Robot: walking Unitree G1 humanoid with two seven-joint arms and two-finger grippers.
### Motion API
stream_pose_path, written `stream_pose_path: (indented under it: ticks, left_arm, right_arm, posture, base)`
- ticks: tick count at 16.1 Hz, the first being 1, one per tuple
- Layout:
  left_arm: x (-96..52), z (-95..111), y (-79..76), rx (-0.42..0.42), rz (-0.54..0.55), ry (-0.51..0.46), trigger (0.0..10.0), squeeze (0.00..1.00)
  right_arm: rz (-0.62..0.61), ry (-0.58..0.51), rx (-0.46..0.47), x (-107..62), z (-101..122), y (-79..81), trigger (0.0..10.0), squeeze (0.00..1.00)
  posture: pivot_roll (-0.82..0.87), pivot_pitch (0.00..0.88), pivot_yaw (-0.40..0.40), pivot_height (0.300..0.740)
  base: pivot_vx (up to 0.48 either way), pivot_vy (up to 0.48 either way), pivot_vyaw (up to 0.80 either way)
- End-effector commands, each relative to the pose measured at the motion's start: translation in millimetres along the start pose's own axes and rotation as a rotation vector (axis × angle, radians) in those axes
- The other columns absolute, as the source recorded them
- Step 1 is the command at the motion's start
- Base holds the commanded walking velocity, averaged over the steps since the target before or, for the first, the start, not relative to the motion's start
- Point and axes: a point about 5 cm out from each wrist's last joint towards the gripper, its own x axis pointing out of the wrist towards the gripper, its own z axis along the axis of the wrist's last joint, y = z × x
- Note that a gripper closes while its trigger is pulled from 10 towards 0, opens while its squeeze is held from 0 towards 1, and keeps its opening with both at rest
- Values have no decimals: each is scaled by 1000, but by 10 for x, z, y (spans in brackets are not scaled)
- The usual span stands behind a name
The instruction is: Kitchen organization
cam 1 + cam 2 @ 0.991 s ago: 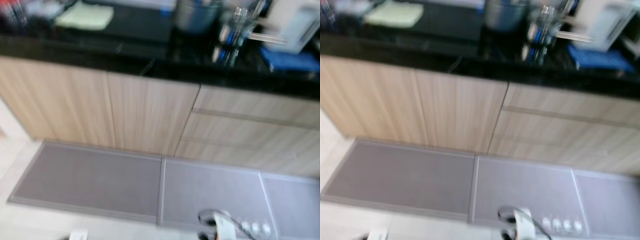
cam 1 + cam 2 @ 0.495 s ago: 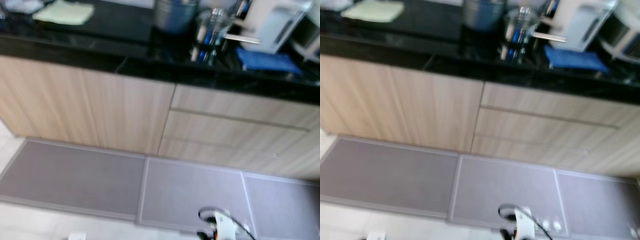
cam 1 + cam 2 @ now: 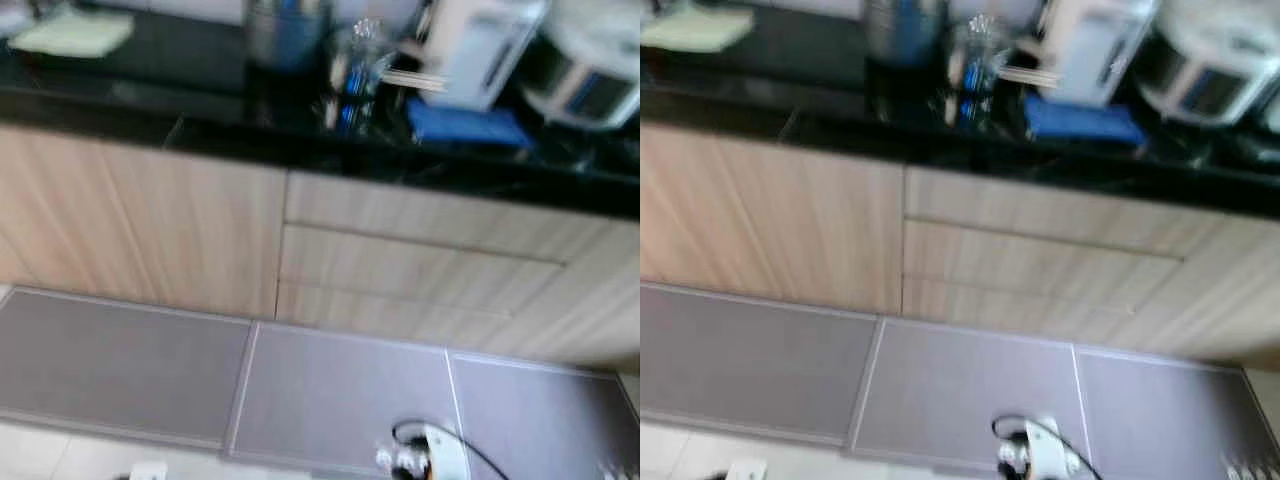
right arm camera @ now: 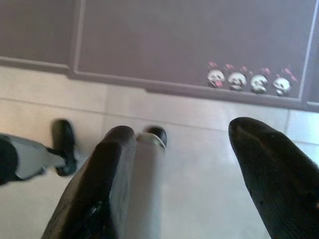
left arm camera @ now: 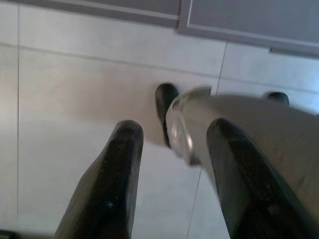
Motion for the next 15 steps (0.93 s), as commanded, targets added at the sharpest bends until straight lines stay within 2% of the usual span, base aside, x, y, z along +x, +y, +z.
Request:
stream_pose_path:
  ticks: [1,4,6,9,15]
  left_arm:
    - [2,-93,-183,5,-56,37,10000,0]
    - [7,-73,-190,17,-60,31,10000,0]
    - [11,-57,-206,19,-63,27,10000,0]
    - [7,-77,-216,28,-69,32,10000,0]
    - [12,-52,-225,58,-80,26,10000,0]
  right_arm:
    - [-29,8,11,-26,-34,-83,10000,0]
    - [-33,0,29,-24,-45,-70,10000,0]
    - [-46,29,-18,-25,-67,-79,10000,0]
    - [-51,14,20,-26,-76,-75,10000,0]
    - [-45,19,26,-15,-102,-28,10000,0]
  posture:
    - [2,13,-146,740]
    - [5,0,-137,740]
    - [10,0,-142,740]
    - [8,0,-134,740]
    - [5,0,-118,740]
  base:
    - [0,-352,0]
    - [0,-351,0]
    - [0,-352,0]
    - [0,-351,0]
    - [0,-354,0]
